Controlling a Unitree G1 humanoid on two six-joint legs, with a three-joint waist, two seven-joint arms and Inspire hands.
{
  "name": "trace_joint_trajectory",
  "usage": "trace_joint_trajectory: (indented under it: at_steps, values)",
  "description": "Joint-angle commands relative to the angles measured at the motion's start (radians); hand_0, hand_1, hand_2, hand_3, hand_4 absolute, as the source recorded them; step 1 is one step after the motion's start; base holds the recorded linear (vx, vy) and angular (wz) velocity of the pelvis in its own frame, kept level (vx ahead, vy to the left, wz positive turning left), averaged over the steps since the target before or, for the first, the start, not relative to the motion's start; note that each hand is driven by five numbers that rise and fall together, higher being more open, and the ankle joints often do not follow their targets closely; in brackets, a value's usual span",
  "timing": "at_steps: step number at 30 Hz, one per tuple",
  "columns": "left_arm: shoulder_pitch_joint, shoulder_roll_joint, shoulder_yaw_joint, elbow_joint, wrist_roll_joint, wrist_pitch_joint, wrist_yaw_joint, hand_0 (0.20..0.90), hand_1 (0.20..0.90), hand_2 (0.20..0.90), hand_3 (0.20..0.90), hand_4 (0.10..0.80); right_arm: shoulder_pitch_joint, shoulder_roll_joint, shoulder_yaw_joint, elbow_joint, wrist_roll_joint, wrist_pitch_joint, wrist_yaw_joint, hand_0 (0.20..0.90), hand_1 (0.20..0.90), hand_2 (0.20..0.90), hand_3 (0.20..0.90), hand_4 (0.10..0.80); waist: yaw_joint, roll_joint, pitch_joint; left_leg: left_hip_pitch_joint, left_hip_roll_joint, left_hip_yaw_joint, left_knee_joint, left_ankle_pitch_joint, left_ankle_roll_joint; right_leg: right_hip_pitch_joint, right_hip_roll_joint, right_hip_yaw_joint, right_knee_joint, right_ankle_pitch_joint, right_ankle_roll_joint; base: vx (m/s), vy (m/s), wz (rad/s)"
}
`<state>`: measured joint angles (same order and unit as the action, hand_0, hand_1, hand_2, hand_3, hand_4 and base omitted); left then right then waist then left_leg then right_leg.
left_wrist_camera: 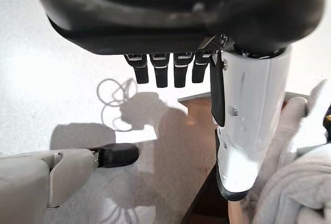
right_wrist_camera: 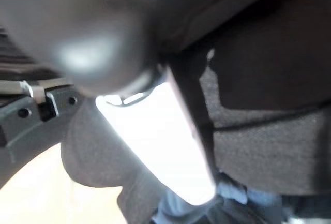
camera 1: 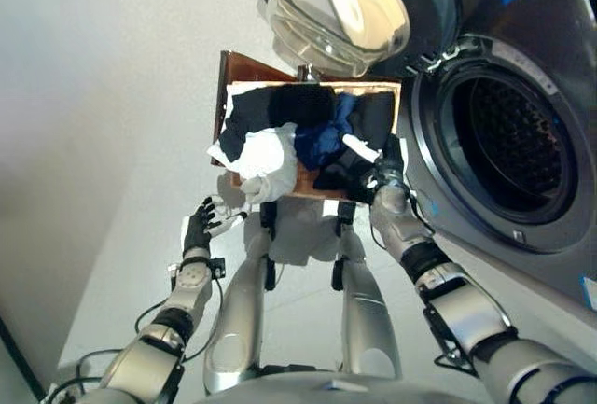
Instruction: Pick up the clothes and place them into the washing machine
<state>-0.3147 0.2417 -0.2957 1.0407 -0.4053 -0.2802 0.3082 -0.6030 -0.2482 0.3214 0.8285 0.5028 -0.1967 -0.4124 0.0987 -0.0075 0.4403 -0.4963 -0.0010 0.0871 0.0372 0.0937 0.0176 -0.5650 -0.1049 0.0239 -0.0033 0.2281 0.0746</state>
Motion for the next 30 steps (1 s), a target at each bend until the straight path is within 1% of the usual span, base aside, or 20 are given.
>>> trace_joint_trajectory:
  at_steps: [1, 9, 15, 20, 26, 30]
  values:
    - [0.034, 0.007, -0.003, 0.049, 0.01, -0.014, 0.028, 0.9, 0.9, 0.9, 0.9, 0.8, 0.045, 0.017, -0.024, -0.168, 0.011, -0.118, 0.013, 0.2, 0.2, 0.2, 0.2, 0.3, 0.014, 0.032, -0.07, 0.037, -0.013, 0.006, -0.029, -0.035, -0.011, 0.079, 0.033, 0.055, 0.112, -0.153, 0.024, 0.014, 0.007, -0.1]
    - [0.047, -0.002, -0.005, 0.061, 0.008, -0.015, 0.033, 0.9, 0.9, 0.9, 0.9, 0.8, 0.104, 0.035, -0.024, -0.234, 0.037, -0.142, 0.025, 0.2, 0.2, 0.2, 0.2, 0.3, 0.006, 0.023, -0.08, 0.059, -0.009, 0.016, -0.029, -0.04, -0.01, 0.093, 0.038, 0.063, 0.113, -0.153, 0.023, 0.007, 0.001, -0.11]
    - [0.052, -0.01, -0.01, 0.08, 0.005, -0.015, 0.032, 0.9, 0.9, 0.9, 0.9, 0.8, 0.132, 0.053, -0.04, -0.245, 0.09, -0.164, 0.034, 0.2, 0.2, 0.2, 0.2, 0.3, 0.001, 0.025, -0.093, 0.088, -0.007, 0.026, -0.043, -0.04, -0.012, 0.114, 0.038, 0.071, 0.108, -0.157, 0.023, 0.008, 0.009, -0.06]
    - [0.061, -0.017, -0.009, 0.104, 0.002, -0.014, 0.029, 0.9, 0.9, 0.9, 0.9, 0.8, 0.151, 0.075, -0.065, -0.249, 0.178, -0.191, 0.053, 0.2, 0.2, 0.2, 0.2, 0.3, -0.002, 0.032, -0.112, 0.121, -0.009, 0.033, -0.067, -0.039, -0.014, 0.131, 0.037, 0.079, 0.102, -0.155, 0.024, 0.021, 0.01, -0.05]
    - [0.065, -0.024, -0.006, 0.122, -0.005, -0.012, 0.018, 0.9, 0.9, 0.9, 0.9, 0.8, 0.16, 0.108, -0.101, -0.214, 0.337, -0.222, 0.107, 0.2, 0.2, 0.2, 0.2, 0.3, -0.001, 0.042, -0.131, 0.152, -0.015, 0.039, -0.079, -0.043, -0.014, 0.149, 0.036, 0.089, 0.106, -0.162, 0.025, 0.025, 0.008, -0.09]
    - [0.066, -0.029, -0.004, 0.128, -0.014, -0.016, 0.005, 0.9, 0.9, 0.9, 0.9, 0.8, 0.165, 0.121, -0.136, -0.209, 0.407, -0.245, 0.133, 0.2, 0.2, 0.2, 0.2, 0.3, 0.0, 0.048, -0.143, 0.16, -0.015, 0.047, -0.083, -0.046, -0.013, 0.152, 0.037, 0.093, 0.104, -0.163, 0.024, 0.017, 0.001, -0.03]
